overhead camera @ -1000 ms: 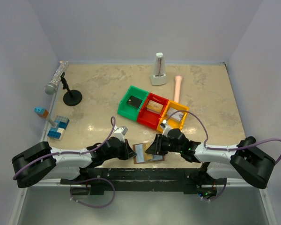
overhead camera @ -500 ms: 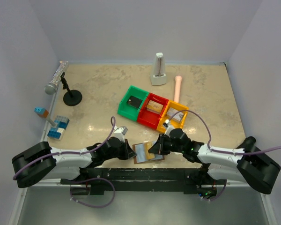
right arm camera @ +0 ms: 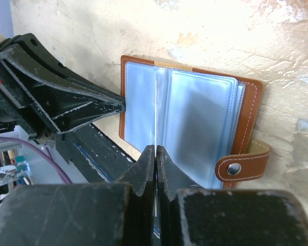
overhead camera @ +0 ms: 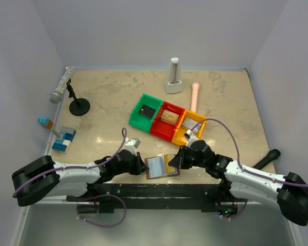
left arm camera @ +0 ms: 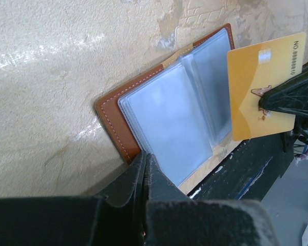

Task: Take the credit cards out of the card holder
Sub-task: Remove the credit card from the card holder.

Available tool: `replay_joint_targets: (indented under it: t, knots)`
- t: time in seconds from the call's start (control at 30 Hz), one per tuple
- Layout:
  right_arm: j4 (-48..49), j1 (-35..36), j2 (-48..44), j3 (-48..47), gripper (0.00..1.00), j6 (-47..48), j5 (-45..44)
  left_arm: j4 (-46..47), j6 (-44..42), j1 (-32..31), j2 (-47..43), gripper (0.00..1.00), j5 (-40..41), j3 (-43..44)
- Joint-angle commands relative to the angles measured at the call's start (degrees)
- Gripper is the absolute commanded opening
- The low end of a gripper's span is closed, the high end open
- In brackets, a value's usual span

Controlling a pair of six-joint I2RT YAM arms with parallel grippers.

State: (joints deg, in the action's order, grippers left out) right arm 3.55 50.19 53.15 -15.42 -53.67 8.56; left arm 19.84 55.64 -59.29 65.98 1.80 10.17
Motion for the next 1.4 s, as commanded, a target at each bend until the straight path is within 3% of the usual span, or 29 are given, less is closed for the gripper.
replay_joint_targets:
  t: [0.0,0.13,0.23,0.3,0.47,0.63,0.8,0.9,1.23,1.37]
  knots:
    - [-8.11,-0.18,-4.36,-4.61,0.00,4.62,-2.76,-4.36,-3.43,-0.30,-0.84,0.00,1.10,2.48]
    - [-13.29,-0.18,-7.26,-7.95,0.00,7.69,-2.49,-6.20,-4.92,-0.30,-3.65,0.07,1.01,4.85]
    - [-17.07,-0.18,-8.76,-10.59,0.00,10.51,-1.79,-7.88,-6.68,-0.30,-7.34,0.32,1.10,6.52]
    - [-19.01,-0.18,-9.46,-12.08,0.00,12.00,-1.35,-9.37,-7.64,-0.22,-9.62,0.44,1.53,7.75]
    - [-22.00,-0.62,-8.76,-16.30,0.00,16.48,4.61,-13.94,-7.66,0.22,-16.39,0.59,3.64,10.74]
    - [-23.76,-0.98,-6.66,-21.57,0.00,21.49,15.41,-13.17,-7.46,5.23,-24.65,0.59,-0.65,10.92]
    - [-26.05,-0.98,-2.36,-26.23,0.00,25.89,28.07,-6.75,-19.58,6.11,-28.79,0.60,-11.88,11.45]
    - [-25.44,-0.89,-0.24,-27.29,0.00,26.42,33.97,-1.40,-19.87,6.11,-29.59,0.61,-15.94,10.13]
    - [-25.44,-0.71,-0.50,-27.29,0.00,27.30,35.65,1.70,-19.95,6.11,-24.41,0.59,-30.44,13.29]
    - [-25.00,-0.10,-0.06,-27.47,0.00,27.13,36.00,0.73,-20.66,6.11,-21.25,0.59,-32.73,14.70]
